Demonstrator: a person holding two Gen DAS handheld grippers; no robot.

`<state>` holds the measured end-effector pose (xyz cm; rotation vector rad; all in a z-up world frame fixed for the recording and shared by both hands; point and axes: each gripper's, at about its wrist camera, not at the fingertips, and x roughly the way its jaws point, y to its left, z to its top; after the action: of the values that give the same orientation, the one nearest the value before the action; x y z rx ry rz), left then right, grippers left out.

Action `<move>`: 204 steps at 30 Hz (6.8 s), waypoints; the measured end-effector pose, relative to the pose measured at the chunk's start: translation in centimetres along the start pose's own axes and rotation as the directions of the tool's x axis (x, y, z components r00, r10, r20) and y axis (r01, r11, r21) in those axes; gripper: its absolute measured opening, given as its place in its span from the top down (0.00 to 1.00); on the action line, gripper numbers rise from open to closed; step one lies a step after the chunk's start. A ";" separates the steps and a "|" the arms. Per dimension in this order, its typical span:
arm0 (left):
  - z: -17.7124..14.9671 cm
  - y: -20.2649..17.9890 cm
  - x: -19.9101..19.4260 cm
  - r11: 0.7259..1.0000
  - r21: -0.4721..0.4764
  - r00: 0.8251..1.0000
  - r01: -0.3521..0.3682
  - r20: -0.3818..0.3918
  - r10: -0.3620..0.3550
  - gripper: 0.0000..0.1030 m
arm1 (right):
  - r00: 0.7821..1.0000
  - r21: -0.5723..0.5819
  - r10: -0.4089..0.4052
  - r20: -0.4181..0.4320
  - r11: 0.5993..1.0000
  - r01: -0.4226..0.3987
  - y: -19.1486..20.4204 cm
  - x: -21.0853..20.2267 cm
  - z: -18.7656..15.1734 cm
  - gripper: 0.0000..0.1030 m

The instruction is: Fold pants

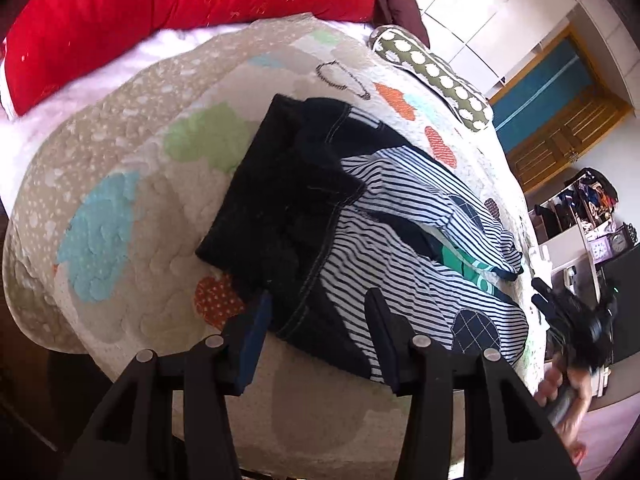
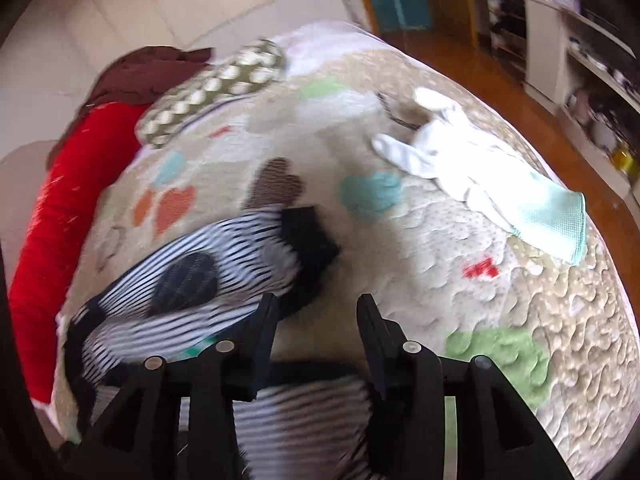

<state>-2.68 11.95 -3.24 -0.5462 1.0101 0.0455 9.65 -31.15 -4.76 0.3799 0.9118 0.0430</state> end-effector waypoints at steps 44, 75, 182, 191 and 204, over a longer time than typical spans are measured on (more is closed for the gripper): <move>-3.1 -4.8 -6.2 0.929 0.230 0.890 -0.288 0.422 0.172 0.27 | 0.991 -0.247 0.124 -0.054 0.960 -0.133 5.2 -0.5 -13.7 0.08; -3.6 -5.2 -3.8 0.919 0.273 0.918 -0.284 0.354 0.178 0.26 | 1.000 -0.362 0.009 0.022 0.932 0.000 7.4 0.3 -15.7 0.04; -5.6 -0.7 -6.8 0.948 0.307 0.985 -0.088 0.167 0.037 0.42 | 0.991 -0.042 0.093 0.098 0.995 -0.090 -2.8 -6.7 -10.1 0.46; -5.5 0.1 -7.2 0.960 0.275 0.988 -0.059 0.153 0.016 0.42 | 0.972 0.194 0.236 -0.009 0.954 -0.230 -5.1 -1.4 -8.0 0.83; -6.5 -1.6 -6.4 0.943 0.318 0.989 -0.099 0.139 0.056 0.42 | 0.995 0.245 0.053 0.089 0.967 -0.074 -9.8 -6.3 -10.6 0.50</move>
<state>-10.85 8.99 -0.09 -0.1988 0.8899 -0.0157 -3.74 -38.30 -9.12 0.6393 0.8254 -0.0282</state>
